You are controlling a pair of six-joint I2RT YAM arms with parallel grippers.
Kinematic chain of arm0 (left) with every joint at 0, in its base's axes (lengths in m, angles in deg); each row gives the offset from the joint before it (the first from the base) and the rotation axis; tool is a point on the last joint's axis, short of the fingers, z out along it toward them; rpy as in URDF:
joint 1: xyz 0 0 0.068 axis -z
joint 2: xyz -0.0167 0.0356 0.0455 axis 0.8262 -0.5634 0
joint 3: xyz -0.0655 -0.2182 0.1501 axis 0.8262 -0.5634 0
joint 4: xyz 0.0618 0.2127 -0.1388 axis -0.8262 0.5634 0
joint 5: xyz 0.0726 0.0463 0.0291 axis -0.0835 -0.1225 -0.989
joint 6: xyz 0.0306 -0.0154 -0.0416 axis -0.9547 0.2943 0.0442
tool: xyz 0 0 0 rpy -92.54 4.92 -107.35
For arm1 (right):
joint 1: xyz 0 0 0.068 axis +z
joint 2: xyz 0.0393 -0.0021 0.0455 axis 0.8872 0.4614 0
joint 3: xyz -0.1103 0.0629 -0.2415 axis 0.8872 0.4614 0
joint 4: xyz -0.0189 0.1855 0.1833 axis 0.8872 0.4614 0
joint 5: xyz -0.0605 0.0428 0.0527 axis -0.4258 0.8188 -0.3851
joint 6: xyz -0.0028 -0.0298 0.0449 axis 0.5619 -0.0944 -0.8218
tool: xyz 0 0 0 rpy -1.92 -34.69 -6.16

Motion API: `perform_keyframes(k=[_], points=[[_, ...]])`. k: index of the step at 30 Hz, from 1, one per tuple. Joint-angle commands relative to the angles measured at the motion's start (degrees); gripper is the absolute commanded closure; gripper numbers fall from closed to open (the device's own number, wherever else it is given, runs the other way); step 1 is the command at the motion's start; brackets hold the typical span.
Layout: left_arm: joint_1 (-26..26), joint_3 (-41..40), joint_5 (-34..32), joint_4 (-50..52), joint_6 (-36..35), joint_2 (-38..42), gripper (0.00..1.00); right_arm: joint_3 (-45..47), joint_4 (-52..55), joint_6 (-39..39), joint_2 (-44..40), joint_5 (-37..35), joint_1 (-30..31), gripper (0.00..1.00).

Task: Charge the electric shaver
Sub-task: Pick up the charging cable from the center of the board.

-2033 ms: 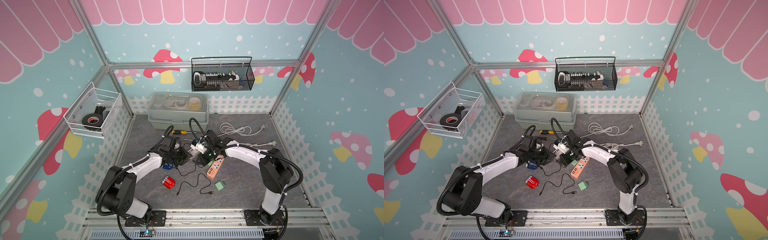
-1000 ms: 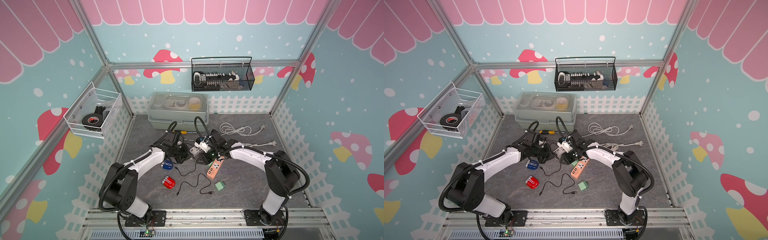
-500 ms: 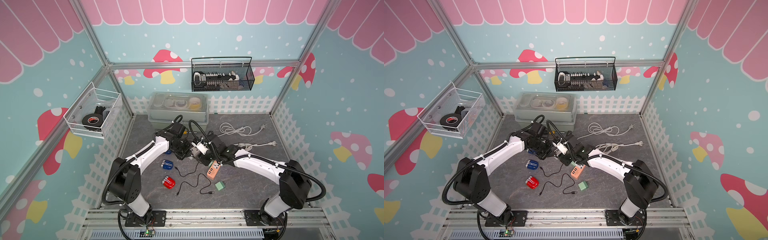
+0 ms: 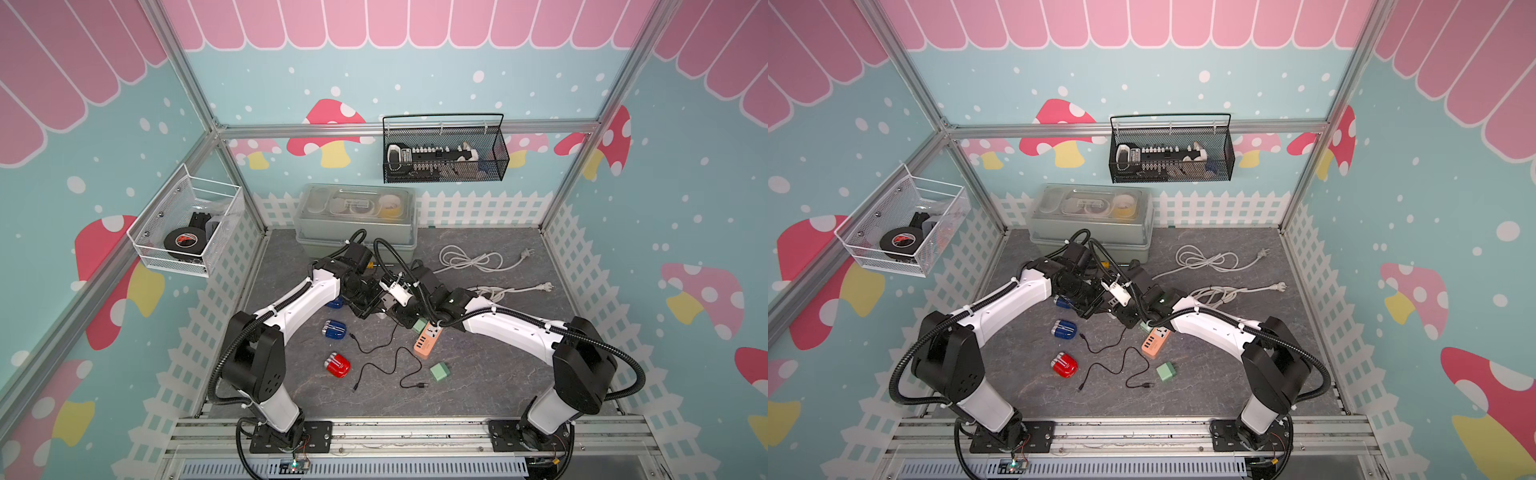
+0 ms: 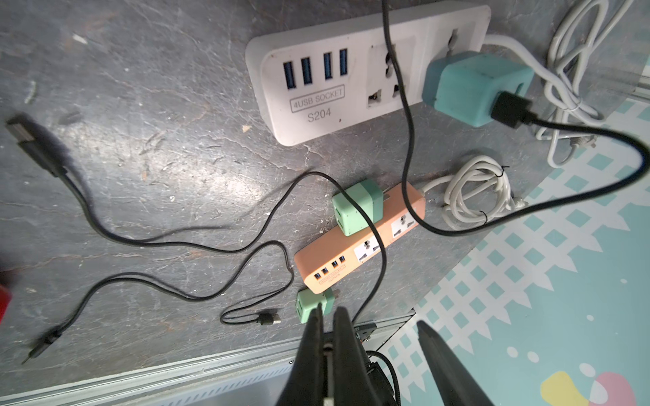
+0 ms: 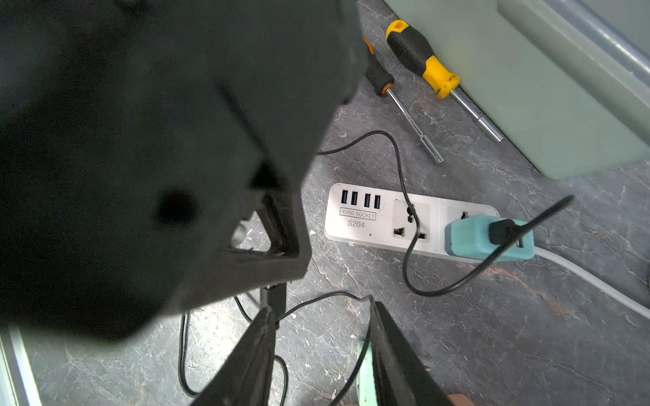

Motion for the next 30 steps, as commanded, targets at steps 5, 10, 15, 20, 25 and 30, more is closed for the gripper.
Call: perform_keyframes(k=[5,10,15,20,25,30], points=[[0.12,2.74,-0.71,0.69,0.05,-1.09,1.0,1.27,-1.46,-0.19,-0.5,0.79,1.38,0.53],[0.18,3.48,0.06,0.78,0.19,-1.14,1.0,0.69,-1.16,0.87,0.92,-1.22,1.57,0.56],[0.21,3.71,0.33,1.13,0.17,-1.2,1.0,-2.34,0.4,2.09,3.59,-2.0,1.56,0.68],[0.21,4.14,0.5,1.18,0.33,-1.29,1.0,-2.21,0.16,1.5,3.78,-1.99,1.56,0.7],[0.04,4.48,0.04,1.3,0.15,-1.47,1.0,-1.98,0.97,0.73,3.79,-1.37,1.56,0.63],[-0.05,4.9,-0.12,1.73,0.06,-1.52,1.0,3.88,-3.07,1.08,-0.47,-0.57,1.56,0.58]])
